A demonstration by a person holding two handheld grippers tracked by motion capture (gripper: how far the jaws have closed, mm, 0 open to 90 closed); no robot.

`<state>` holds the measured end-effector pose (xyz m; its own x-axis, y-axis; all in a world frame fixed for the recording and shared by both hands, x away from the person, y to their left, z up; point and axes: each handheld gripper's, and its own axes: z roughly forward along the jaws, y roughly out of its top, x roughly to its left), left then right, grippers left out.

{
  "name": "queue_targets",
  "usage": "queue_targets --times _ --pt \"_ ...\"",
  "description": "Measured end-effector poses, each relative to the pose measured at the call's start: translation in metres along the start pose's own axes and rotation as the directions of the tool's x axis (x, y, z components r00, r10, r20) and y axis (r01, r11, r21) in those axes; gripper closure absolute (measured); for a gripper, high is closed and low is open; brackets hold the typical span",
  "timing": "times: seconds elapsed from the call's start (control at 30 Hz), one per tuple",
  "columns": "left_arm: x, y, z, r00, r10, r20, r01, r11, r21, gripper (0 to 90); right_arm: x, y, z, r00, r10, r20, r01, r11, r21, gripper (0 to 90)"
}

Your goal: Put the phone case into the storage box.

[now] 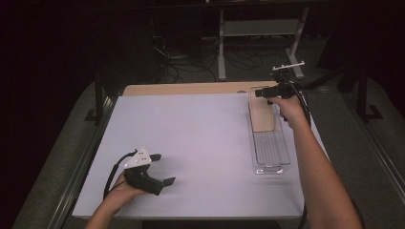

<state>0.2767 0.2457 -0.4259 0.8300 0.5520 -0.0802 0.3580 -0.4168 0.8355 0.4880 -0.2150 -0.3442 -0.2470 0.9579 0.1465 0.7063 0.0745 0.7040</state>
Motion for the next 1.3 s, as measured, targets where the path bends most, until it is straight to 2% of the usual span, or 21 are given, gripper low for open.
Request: queue_targets --times 0.17,0.23,0.37,0.53,0.8,0.93,1.27,1.3 --pt "0.003 0.0 -0.004 1.0 -0.009 0.004 0.009 0.9999 0.007 0.0 0.003 -0.011 -0.014 0.9983 -0.048 -0.035 0.047 0.998 -0.033 1.3" --pt "0.004 0.0 -0.006 1.0 0.001 0.002 -0.001 0.9999 0.011 0.0 0.005 -0.016 -0.017 0.9966 -0.067 -0.047 0.065 0.997 -0.042 1.2" --pt "0.004 0.001 -0.007 1.0 0.002 0.003 -0.002 1.0 0.005 0.0 0.011 -0.025 -0.023 0.9935 -0.085 -0.076 0.082 0.996 -0.045 1.3" --pt "0.005 0.002 -0.007 0.9999 0.006 0.012 -0.007 0.9997 0.023 0.0 0.019 -0.034 -0.028 0.9871 -0.118 -0.108 0.114 0.993 -0.041 1.2" --pt "0.007 0.009 -0.008 0.9989 0.029 0.036 -0.03 0.9986 0.043 0.0 0.033 -0.05 -0.042 0.9721 -0.164 -0.168 0.154 0.985 -0.074 1.3" --pt "0.009 0.016 -0.01 0.9979 0.034 0.054 -0.037 0.9982 0.047 0.0 0.04 -0.059 -0.049 0.965 -0.176 -0.194 0.164 0.983 -0.078 1.3" --pt "0.016 0.035 -0.006 0.9948 0.044 0.091 -0.05 0.9963 0.07 0.0 0.05 -0.082 -0.058 0.9402 -0.219 -0.261 0.201 0.975 -0.096 1.3" --pt "0.016 0.036 -0.005 0.9938 0.05 0.099 -0.057 0.9959 0.07 0.0 0.051 -0.083 -0.059 0.94 -0.221 -0.26 0.202 0.975 -0.097 1.2"
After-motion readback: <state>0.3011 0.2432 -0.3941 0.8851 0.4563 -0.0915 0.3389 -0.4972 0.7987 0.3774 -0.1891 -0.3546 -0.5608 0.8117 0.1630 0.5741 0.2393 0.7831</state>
